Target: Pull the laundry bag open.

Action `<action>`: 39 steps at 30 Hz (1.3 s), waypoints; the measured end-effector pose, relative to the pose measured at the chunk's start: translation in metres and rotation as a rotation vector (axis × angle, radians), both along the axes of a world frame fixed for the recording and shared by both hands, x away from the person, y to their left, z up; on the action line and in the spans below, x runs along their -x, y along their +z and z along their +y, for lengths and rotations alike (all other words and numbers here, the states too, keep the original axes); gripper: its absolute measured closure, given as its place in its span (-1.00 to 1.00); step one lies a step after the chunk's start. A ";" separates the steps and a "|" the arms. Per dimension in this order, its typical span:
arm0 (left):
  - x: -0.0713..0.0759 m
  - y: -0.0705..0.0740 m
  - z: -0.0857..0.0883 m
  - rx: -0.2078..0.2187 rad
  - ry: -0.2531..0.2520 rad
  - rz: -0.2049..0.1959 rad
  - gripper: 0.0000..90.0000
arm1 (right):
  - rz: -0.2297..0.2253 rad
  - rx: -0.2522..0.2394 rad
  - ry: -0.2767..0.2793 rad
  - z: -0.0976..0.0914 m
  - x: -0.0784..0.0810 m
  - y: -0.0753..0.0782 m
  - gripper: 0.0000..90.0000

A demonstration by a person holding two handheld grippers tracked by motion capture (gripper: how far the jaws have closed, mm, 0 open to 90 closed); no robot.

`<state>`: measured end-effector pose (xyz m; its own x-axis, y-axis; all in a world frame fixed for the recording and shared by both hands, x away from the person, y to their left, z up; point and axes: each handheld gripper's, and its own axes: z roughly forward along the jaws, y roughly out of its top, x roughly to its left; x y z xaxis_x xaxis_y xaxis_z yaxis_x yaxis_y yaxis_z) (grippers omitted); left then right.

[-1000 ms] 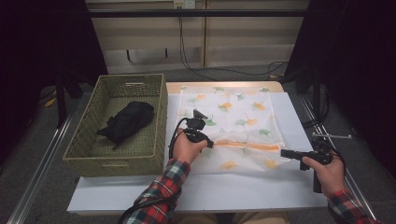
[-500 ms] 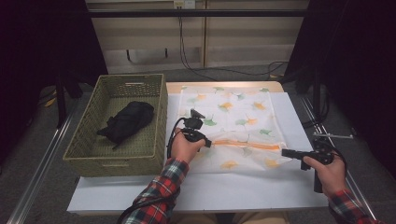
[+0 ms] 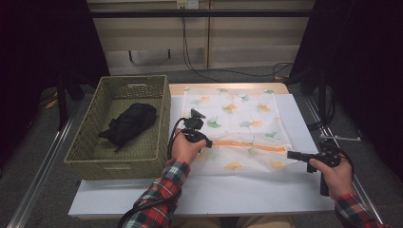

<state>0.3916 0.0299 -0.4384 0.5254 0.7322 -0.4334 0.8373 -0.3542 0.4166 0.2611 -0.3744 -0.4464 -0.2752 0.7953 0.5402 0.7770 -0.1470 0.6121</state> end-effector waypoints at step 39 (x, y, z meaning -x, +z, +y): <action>-0.011 0.020 0.018 -0.042 0.042 -0.014 1.00 | 0.007 -0.013 -0.003 -0.001 0.000 -0.001 1.00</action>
<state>0.4022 0.0484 -0.4182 0.4993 0.7713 -0.3947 0.8461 -0.3360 0.4137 0.2608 -0.3750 -0.4471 -0.2689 0.7889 0.5526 0.7808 -0.1574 0.6047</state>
